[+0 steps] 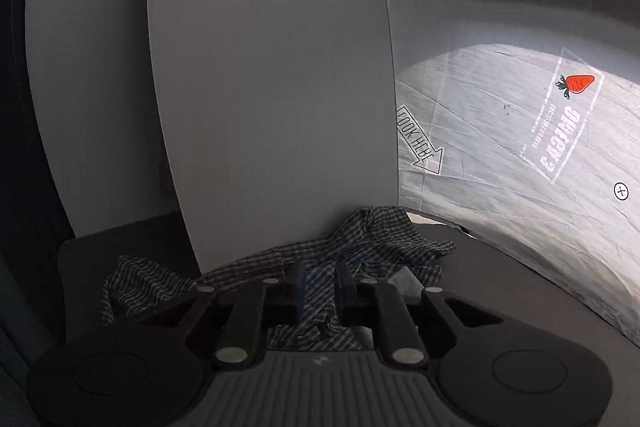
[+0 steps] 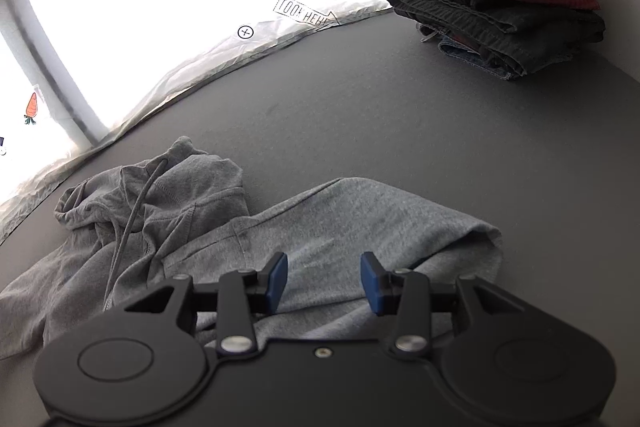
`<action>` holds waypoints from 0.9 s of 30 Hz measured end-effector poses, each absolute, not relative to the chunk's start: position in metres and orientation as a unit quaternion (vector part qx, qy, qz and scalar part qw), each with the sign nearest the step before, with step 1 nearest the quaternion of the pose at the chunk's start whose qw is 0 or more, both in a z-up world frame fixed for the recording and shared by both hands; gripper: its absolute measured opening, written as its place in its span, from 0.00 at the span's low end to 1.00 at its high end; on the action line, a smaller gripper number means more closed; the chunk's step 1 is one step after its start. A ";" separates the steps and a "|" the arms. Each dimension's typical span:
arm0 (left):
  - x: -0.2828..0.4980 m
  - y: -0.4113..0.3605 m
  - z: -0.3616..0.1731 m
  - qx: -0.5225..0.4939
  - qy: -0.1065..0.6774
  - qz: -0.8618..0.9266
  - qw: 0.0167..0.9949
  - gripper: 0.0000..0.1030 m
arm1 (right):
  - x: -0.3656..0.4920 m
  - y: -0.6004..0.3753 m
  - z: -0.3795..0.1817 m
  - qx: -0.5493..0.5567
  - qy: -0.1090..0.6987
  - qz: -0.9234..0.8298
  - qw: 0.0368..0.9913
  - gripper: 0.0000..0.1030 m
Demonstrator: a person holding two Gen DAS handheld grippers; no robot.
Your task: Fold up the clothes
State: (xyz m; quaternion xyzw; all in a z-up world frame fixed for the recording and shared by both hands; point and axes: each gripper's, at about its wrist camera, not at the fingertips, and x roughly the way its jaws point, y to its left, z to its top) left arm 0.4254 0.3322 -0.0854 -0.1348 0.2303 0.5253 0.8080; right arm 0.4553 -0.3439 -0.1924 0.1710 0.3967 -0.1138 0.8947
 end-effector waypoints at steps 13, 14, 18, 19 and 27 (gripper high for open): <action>0.418 0.073 -0.235 -0.031 0.496 0.111 0.861 0.37 | 0.468 -0.260 -0.198 -0.068 0.435 0.041 0.897 0.41; 0.419 0.052 -0.239 0.003 0.500 0.068 0.863 0.37 | 0.469 -0.255 -0.200 -0.093 0.435 0.049 0.895 0.41; 0.414 0.010 -0.242 0.106 0.492 0.030 0.864 0.39 | 0.472 -0.246 -0.208 -0.169 0.429 0.089 0.883 0.45; 0.413 0.008 -0.243 0.113 0.491 0.032 0.863 0.39 | 0.472 -0.245 -0.209 -0.182 0.426 0.100 0.880 0.45; 0.404 0.024 -0.240 0.059 0.508 0.086 0.855 0.49 | 0.464 -0.256 -0.210 -0.164 0.392 0.144 0.894 0.19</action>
